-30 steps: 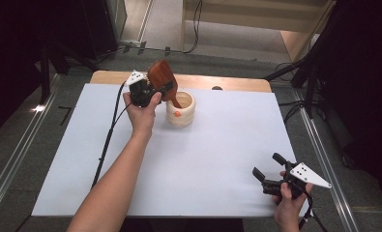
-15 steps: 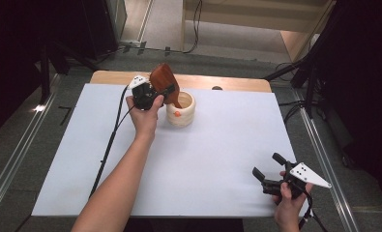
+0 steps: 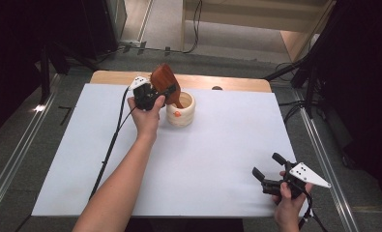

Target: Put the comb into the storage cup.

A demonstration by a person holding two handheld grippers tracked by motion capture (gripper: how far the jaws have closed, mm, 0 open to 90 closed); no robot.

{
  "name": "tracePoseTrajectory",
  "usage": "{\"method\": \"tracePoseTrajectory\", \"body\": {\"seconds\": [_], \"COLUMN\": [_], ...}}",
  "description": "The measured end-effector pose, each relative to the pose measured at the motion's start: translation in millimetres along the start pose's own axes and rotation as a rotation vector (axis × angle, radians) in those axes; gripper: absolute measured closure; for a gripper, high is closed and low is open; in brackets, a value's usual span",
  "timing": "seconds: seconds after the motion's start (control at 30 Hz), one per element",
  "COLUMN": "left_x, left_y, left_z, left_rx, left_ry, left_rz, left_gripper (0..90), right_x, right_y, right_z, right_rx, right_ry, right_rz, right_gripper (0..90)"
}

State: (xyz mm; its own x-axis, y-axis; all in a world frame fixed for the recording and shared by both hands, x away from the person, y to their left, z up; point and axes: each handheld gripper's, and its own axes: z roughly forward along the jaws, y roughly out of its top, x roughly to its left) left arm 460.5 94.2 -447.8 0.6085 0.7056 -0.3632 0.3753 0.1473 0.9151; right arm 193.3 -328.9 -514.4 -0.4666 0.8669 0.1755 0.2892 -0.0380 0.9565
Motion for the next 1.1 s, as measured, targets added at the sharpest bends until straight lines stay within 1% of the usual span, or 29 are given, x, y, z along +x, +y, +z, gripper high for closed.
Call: {"method": "tracePoseTrajectory", "body": {"seconds": [0.23, 0.37, 0.47, 0.6, 0.63, 0.67, 0.73, 0.8, 0.83, 0.87, 0.9, 0.97, 1.0, 1.03, 1.1], "left_x": [0.2, 2.2, 3.6, 5.8, 5.7, 5.3, 4.2, 3.4, 3.0, 2.0, 0.9, -1.5, -2.2, -2.4, -2.4], "left_y": [-0.7, 0.8, 0.8, -2.2, -2.4, -2.8, -3.3, -2.8, -2.4, -2.3, -2.4, -2.4, -2.7, -2.7, -2.7], "left_z": [-0.3, -1.5, -2.0, -0.4, -0.6, -0.8, -1.7, -2.6, -3.5, -4.2, -5.1, -7.2, -8.7, -10.4, -13.5], "left_rx": [0.007, 0.017, 0.037, 0.072, 0.085, 0.087, 0.089, 0.096, 0.097, 0.094, 0.096, 0.1, 0.097, 0.094, 0.086], "left_ry": [0.011, 0.023, 0.015, 0.028, 0.035, 0.038, 0.028, 0.026, 0.022, 0.016, 0.012, 0.011, 0.015, 0.009, 0.012], "left_rz": [-0.005, -0.029, -0.039, -0.045, -0.039, -0.033, -0.029, -0.022, -0.012, -0.003, 0.016, 0.038, 0.042, 0.043, 0.037], "left_gripper": [47.7, 44.2, 40.0, 23.4, 17.8, 12.4, 10.8, 2.0, 0.0, 0.0, 0.0, 0.0, 0.0, 0.0, 0.0], "right_x": [0.1, 0.2, 0.2, 0.2, 0.2, 0.1, 0.2, 0.0, 0.0, 0.0, -0.2, -0.1, -0.2, -0.2, -0.2], "right_y": [0.1, 0.1, 0.1, 0.1, 0.0, 0.0, 0.0, -0.1, 0.0, 0.0, 0.0, 0.0, 0.0, 0.0, 0.0], "right_z": [0.2, 0.1, 0.2, 0.3, 0.3, 0.3, 0.2, 0.3, 0.4, 0.4, 0.6, 0.7, 0.6, 0.6, 0.7], "right_rx": [0.002, 0.003, 0.002, 0.003, 0.003, 0.003, 0.003, 0.002, 0.004, 0.004, 0.002, 0.002, 0.002, 0.002, 0.002], "right_ry": [-0.001, -0.002, -0.001, -0.001, 0.0, 0.0, -0.002, -0.002, -0.003, -0.003, -0.002, -0.002, -0.002, -0.002, -0.002], "right_rz": [0.0, 0.002, 0.0, 0.001, -0.001, -0.001, 0.002, 0.001, 0.0, 0.0, -0.003, -0.003, -0.003, -0.003, -0.002], "right_gripper": [0.0, 0.0, 0.0, 0.0, 0.0, 0.0, 0.0, 0.0, 0.0, 0.0, 0.0, 0.0, 0.0, 0.0, 0.0]}}
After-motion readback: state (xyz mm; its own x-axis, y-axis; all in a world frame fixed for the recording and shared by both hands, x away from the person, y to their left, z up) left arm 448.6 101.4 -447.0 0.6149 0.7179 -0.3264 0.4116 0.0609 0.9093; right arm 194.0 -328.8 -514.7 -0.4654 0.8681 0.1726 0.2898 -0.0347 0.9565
